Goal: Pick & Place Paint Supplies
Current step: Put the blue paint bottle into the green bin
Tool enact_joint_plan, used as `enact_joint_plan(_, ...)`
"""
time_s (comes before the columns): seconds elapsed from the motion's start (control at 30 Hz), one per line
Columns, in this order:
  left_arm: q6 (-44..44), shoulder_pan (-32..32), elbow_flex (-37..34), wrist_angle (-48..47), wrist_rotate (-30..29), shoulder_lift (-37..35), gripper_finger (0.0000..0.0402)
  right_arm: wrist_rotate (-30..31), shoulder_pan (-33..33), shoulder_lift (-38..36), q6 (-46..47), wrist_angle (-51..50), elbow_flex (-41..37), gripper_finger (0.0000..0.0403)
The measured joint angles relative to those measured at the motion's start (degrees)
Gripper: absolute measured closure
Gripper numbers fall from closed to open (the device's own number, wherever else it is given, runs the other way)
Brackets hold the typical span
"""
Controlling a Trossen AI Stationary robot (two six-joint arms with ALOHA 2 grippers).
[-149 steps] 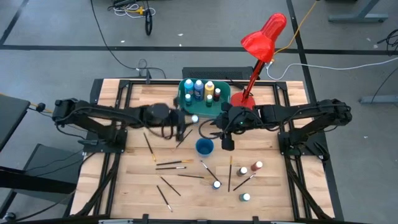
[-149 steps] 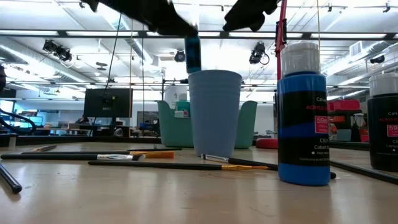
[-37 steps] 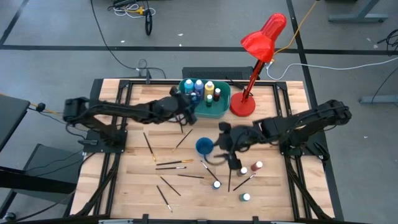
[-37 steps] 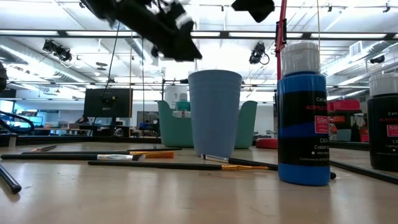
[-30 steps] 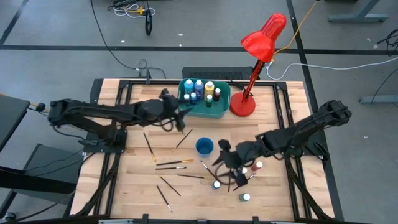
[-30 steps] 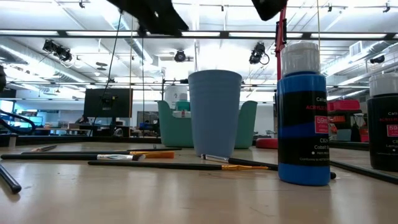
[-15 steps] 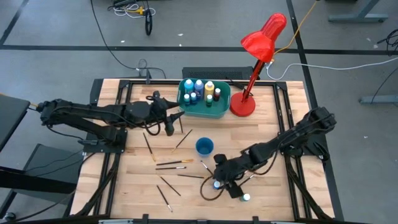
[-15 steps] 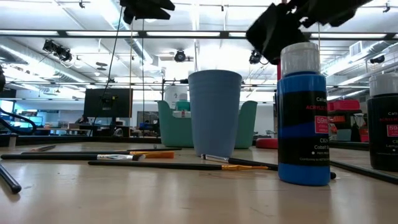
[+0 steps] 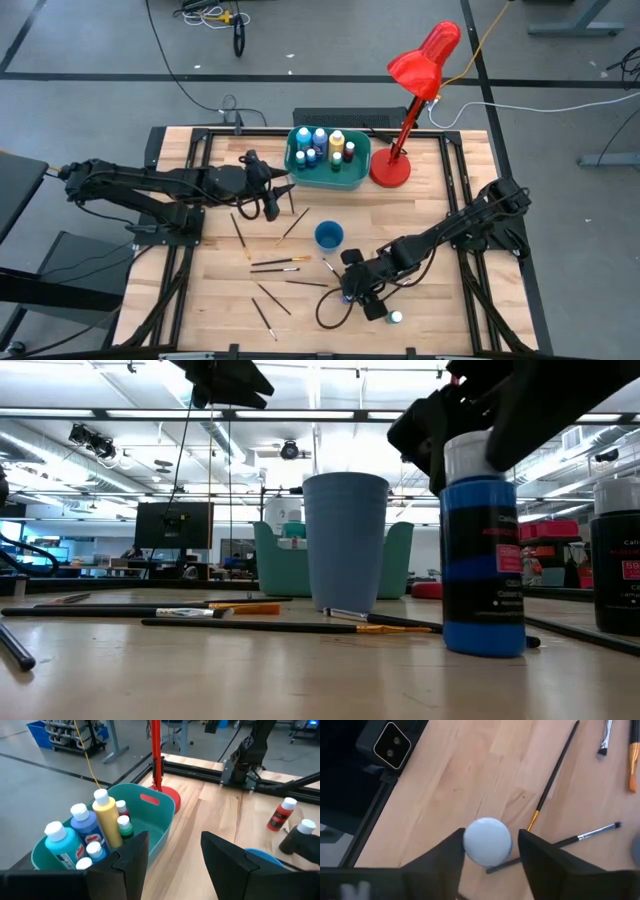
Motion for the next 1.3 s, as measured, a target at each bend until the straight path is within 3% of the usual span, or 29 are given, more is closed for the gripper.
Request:
enact_joint_plan(0.17,-0.1,0.0,0.0,0.1,0.3,0.0,0.0212,-0.2,-0.5,-0.5,-0.9,0.6,0.0,0.0301)
enact_joint_plan(0.4,-0.1,0.0,0.0,0.0,0.7,0.0,0.0212,0.8,-1.3,-6.8,-4.9,2.8,0.0,0.0301)
enact_joint_plan(0.63,-0.2,0.0,0.0,0.0,7.0,0.0,0.0212,11.4,-4.7,-17.3,-15.0,7.6,0.0,0.0283)
enact_joint_plan(0.8,-0.1,0.0,0.0,0.1,9.1,0.0,0.0212,20.0,-13.5,-19.9,-21.0,9.1,0.1,0.0291)
enact_joint_plan(1.1,-0.1,0.0,0.0,0.6,9.0,0.0,0.0212,17.4,-32.1,-13.9,-18.3,9.5,0.0,0.029)
enact_joint_plan(1.3,-0.1,0.0,0.0,1.7,8.9,0.0,0.0212,16.4,-38.4,-8.2,-18.6,9.8,0.0,0.029)
